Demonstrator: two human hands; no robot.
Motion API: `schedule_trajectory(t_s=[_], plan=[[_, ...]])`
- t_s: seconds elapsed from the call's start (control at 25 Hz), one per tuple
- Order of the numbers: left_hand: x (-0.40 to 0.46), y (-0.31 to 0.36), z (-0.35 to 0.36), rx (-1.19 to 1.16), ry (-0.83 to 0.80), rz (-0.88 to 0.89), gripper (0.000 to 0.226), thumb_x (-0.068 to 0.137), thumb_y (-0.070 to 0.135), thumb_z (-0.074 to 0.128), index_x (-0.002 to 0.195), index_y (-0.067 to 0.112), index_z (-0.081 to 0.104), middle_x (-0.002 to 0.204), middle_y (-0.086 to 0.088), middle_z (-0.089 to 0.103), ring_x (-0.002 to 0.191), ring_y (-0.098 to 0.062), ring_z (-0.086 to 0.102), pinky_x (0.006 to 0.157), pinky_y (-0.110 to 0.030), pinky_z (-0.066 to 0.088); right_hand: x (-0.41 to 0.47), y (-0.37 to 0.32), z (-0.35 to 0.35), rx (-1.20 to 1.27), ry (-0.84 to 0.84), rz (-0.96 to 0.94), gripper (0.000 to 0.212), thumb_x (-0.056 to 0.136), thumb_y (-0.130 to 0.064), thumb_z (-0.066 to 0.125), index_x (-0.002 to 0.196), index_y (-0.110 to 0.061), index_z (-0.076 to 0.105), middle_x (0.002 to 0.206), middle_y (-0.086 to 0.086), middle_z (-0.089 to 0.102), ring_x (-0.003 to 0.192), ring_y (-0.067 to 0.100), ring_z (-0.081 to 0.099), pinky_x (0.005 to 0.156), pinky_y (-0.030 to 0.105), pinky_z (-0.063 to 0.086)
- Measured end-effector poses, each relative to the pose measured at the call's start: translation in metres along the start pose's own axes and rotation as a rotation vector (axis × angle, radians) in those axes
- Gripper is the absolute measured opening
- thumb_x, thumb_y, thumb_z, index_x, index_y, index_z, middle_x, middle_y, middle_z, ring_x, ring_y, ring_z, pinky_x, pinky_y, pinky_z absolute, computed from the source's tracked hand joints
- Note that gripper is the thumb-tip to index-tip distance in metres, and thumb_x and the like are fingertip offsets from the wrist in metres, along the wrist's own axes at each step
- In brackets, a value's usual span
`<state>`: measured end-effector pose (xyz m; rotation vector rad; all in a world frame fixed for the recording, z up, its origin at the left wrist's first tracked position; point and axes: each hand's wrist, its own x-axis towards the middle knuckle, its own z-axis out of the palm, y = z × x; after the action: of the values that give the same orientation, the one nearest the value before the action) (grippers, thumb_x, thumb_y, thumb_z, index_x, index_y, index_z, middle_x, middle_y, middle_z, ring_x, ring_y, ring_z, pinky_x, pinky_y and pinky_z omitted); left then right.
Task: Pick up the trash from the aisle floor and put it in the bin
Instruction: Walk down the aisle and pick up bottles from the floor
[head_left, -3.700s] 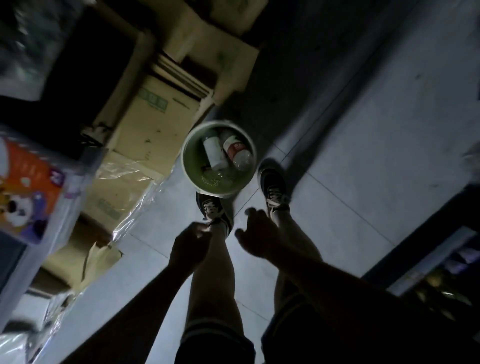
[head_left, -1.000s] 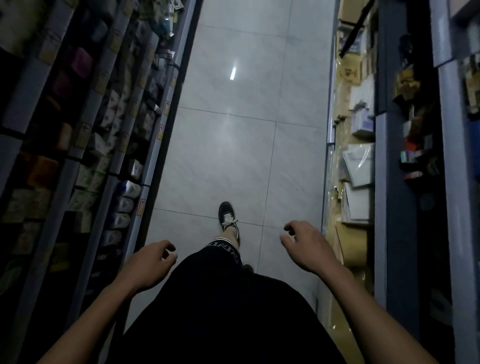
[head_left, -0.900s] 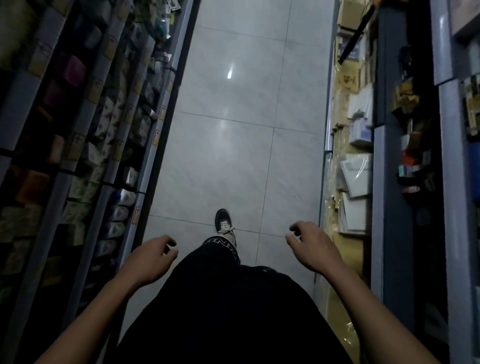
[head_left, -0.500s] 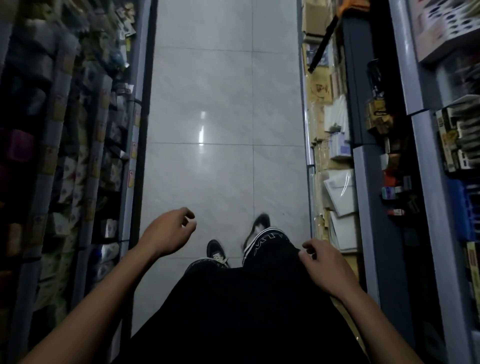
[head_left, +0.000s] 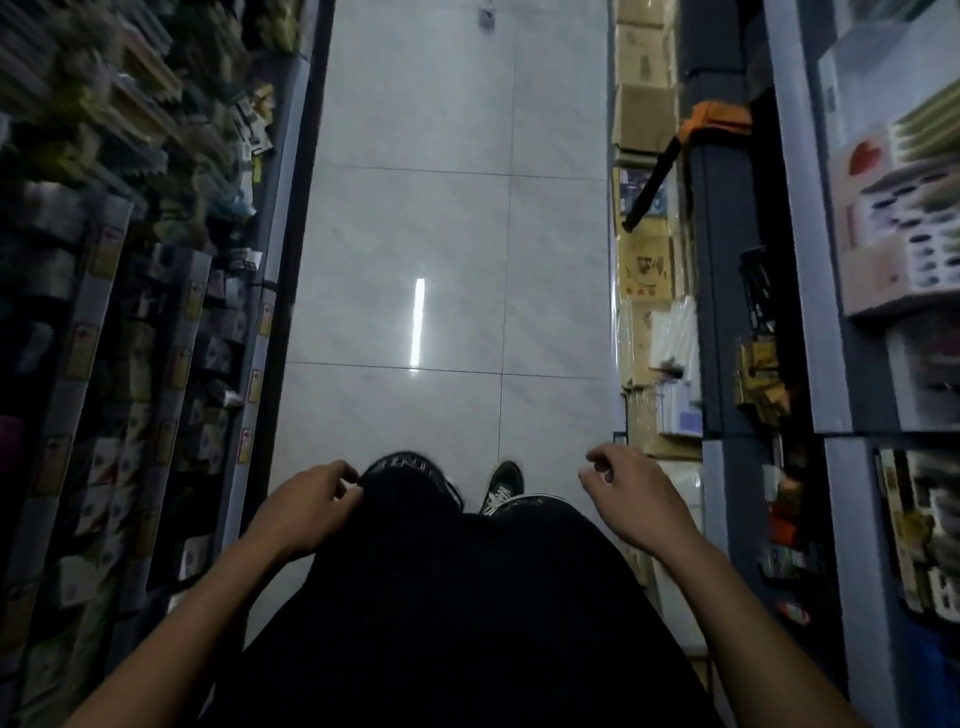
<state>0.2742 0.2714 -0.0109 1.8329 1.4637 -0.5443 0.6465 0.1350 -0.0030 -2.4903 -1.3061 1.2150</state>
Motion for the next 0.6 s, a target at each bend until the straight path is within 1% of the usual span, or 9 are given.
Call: schedule_trajectory(t_s=[0.08, 0.16, 0.28, 0.36, 0.48, 0.6], plan=[[0.017, -0.001, -0.017, -0.060, 0.008, -0.068, 0.028, 0.098, 0.044, 0.052, 0.116, 0.027, 0.064, 0.105, 0.005, 0.072, 0.088, -0.011, 0.066, 0.079, -0.034, 0.057, 0.052, -0.026, -0.034, -0.037, -0.013, -0.046, 0.040, 0.096, -0.047, 0.053, 0.126, -0.023, 0.063, 0.117, -0.004, 0.064, 0.103, 0.014, 0.062, 0.089, 0.037, 0.052], [0.035, -0.005, -0.034, -0.100, 0.016, -0.121, 0.029, 0.097, 0.046, 0.053, 0.117, 0.028, 0.065, 0.104, 0.007, 0.071, 0.088, -0.011, 0.066, 0.079, -0.033, 0.056, 0.101, -0.052, -0.063, -0.061, -0.010, -0.086, 0.040, 0.096, -0.047, 0.052, 0.126, -0.023, 0.064, 0.116, -0.004, 0.065, 0.102, 0.014, 0.062, 0.088, 0.037, 0.051], [0.081, -0.009, -0.077, -0.168, 0.031, -0.173, 0.031, 0.098, 0.045, 0.053, 0.120, 0.027, 0.065, 0.098, 0.010, 0.068, 0.087, -0.007, 0.065, 0.080, -0.032, 0.055, 0.174, -0.100, -0.101, -0.086, -0.012, -0.121, 0.040, 0.096, -0.046, 0.052, 0.126, -0.022, 0.064, 0.115, -0.005, 0.064, 0.100, 0.013, 0.062, 0.088, 0.037, 0.052], [0.122, -0.009, -0.116, -0.183, 0.054, -0.173, 0.031, 0.098, 0.044, 0.053, 0.121, 0.026, 0.065, 0.097, 0.012, 0.067, 0.086, -0.006, 0.065, 0.080, -0.032, 0.055, 0.216, -0.130, -0.119, -0.096, -0.008, -0.116, 0.040, 0.097, -0.046, 0.052, 0.126, -0.023, 0.064, 0.114, -0.006, 0.063, 0.100, 0.012, 0.061, 0.089, 0.037, 0.052], [0.189, 0.001, -0.192, -0.193, 0.068, -0.149, 0.032, 0.098, 0.044, 0.051, 0.123, 0.027, 0.063, 0.102, 0.010, 0.069, 0.090, -0.009, 0.065, 0.082, -0.034, 0.056, 0.266, -0.174, -0.147, -0.090, -0.005, -0.070, 0.039, 0.097, -0.046, 0.052, 0.126, -0.023, 0.065, 0.112, -0.007, 0.063, 0.098, 0.011, 0.061, 0.087, 0.037, 0.053], [0.257, 0.022, -0.267, -0.150, 0.080, -0.059, 0.035, 0.097, 0.047, 0.050, 0.124, 0.028, 0.062, 0.108, 0.008, 0.070, 0.094, -0.011, 0.066, 0.084, -0.035, 0.055, 0.302, -0.207, -0.171, -0.082, -0.008, -0.027, 0.036, 0.098, -0.046, 0.054, 0.124, -0.023, 0.065, 0.111, -0.006, 0.062, 0.098, 0.012, 0.061, 0.088, 0.038, 0.053]])
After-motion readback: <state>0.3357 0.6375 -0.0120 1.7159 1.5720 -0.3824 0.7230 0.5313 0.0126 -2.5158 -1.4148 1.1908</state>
